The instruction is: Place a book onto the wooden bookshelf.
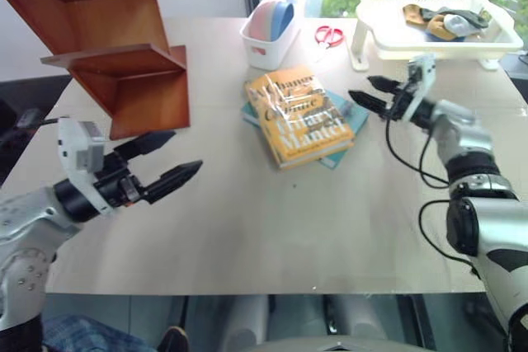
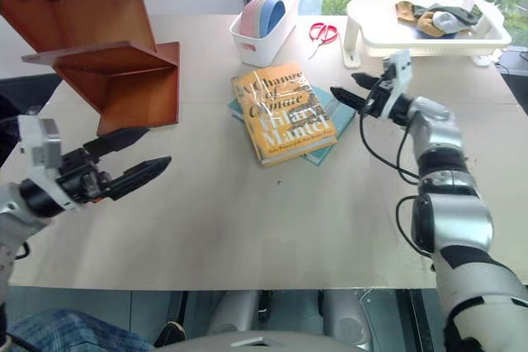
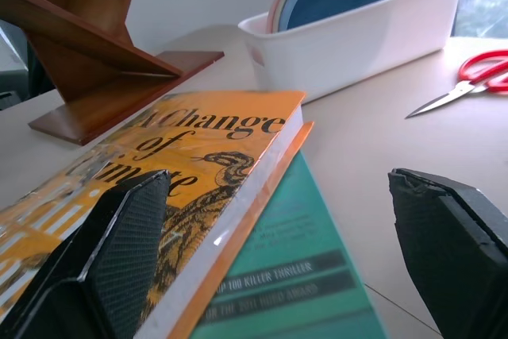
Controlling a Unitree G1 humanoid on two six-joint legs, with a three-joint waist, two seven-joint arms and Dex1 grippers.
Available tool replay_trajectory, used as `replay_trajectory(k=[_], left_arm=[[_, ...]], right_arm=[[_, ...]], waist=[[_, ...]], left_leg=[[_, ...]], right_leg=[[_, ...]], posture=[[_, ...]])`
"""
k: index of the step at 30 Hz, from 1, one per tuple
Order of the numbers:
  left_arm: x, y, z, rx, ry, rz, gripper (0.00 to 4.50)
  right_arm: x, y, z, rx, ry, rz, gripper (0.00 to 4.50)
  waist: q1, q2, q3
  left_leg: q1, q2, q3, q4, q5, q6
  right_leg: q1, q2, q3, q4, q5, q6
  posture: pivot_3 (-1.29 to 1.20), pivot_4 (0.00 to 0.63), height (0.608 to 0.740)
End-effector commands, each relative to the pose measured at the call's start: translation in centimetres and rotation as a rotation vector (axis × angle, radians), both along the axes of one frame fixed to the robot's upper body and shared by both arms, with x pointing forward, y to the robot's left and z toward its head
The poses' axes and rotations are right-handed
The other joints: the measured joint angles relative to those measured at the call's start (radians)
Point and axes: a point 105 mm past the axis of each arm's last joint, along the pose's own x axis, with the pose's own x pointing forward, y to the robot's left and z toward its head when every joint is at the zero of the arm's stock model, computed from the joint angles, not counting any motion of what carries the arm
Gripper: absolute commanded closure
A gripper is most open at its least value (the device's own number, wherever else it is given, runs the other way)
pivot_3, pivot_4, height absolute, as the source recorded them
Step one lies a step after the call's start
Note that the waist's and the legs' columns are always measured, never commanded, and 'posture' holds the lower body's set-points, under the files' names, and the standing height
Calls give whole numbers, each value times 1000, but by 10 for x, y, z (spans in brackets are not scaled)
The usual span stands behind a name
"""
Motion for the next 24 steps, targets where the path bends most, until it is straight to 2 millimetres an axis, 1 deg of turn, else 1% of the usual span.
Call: replay_trajectory(k=[1, 3, 7, 13, 16, 21, 24], left_arm=[[-12, 4, 18, 42, -60, 17, 27], [-19, 7, 19, 49, -65, 44, 27], [-26, 9, 16, 51, -66, 84, 27], [-32, 11, 12, 61, -61, 121, 27], [-35, 12, 13, 63, -61, 125, 27], [-36, 13, 16, 73, -61, 123, 27], [-37, 14, 14, 79, -49, 116, 27]], right_arm=[[6, 0, -6, -34, 19, -49, 0], [10, 2, -13, -38, 53, -90, 0], [14, 4, -19, -47, 77, -138, 0], [8, 19, -34, -133, 100, -65, 0], [3, 25, -42, -210, 91, -8, 0], [-1, 30, -52, -284, 77, 32, 0], [-2, 31, -55, -318, 64, 37, 0]], waist=[[3, 0, 0], [0, 0, 0], [-4, 0, 0], [-8, 0, 0], [-17, 0, 0], [-27, 0, 0], [-29, 0, 0]], left_leg=[[0, 0, 0, 0, 0, 0], [0, -1, 0, 0, 0, 0], [2, 0, 0, 0, 0, 0], [2, 0, 1, 0, 0, 0], [2, 0, 1, 0, 0, 0], [3, 0, 1, 0, 0, 0], [3, 1, 1, 0, 0, 0]], right_leg=[[0, 0, 0, 0, 0, 0], [0, -1, 0, 0, 0, 0], [0, -1, 0, 2, 0, 0], [0, 0, 1, 3, 0, 0], [0, 0, 1, 3, 0, 0], [0, 0, 1, 3, 0, 0], [0, 0, 1, 3, 0, 0]], posture=[[0, 150, 740], [0, 150, 740], [0, 150, 740], [0, 150, 740], [0, 150, 740], [0, 150, 740], [0, 150, 740]])
